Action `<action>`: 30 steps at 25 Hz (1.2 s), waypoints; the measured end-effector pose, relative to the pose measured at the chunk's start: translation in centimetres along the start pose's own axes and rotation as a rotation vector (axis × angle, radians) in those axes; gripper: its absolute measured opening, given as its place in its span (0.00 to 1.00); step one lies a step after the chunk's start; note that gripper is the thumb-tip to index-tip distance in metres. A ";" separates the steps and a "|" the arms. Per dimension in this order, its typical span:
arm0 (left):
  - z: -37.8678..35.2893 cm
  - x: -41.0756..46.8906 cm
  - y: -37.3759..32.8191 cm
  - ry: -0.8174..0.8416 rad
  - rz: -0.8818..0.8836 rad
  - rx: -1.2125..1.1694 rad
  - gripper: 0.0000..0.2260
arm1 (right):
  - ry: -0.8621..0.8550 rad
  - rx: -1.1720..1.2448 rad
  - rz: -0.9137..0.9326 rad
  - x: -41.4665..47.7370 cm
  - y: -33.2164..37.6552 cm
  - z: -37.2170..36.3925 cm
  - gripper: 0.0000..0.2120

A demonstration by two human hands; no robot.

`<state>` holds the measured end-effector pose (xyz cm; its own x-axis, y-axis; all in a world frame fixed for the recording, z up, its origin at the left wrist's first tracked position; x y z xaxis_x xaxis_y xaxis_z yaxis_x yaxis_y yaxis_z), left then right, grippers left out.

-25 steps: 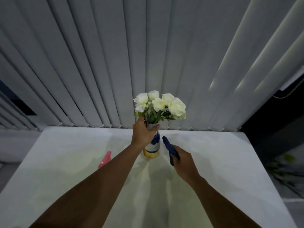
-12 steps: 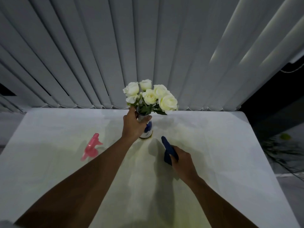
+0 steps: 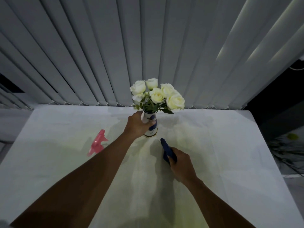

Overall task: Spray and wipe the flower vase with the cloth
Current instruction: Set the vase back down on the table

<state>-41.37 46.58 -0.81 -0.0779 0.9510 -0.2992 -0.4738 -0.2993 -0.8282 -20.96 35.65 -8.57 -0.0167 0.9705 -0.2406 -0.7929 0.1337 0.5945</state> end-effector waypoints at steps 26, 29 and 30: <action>10.3 -8.8 11.0 0.092 -0.329 -0.041 0.16 | -0.156 0.251 -0.317 -6.0 3.7 -1.6 0.10; 6.7 -9.6 7.6 0.178 -0.375 -0.009 0.20 | -0.263 0.556 -0.409 -9.3 -0.3 1.4 0.09; 4.8 -10.2 5.9 0.225 -0.399 -0.019 0.19 | -0.302 0.647 -0.437 -10.8 -1.7 2.6 0.07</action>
<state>-47.64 35.51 -0.38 0.3005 0.9525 -0.0486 -0.4120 0.0837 -0.9073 -17.82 25.46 -5.01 0.4480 0.8040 -0.3909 -0.1819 0.5101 0.8407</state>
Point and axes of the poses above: each hand's wrist, its own x-axis towards the middle knuckle, its own z-axis out of the back of the hand, y = z × x, the point moved 10 cm from there along x, towards the middle knuckle, and after that the axes turned 9 degrees about -x, right-handed, at the moved point
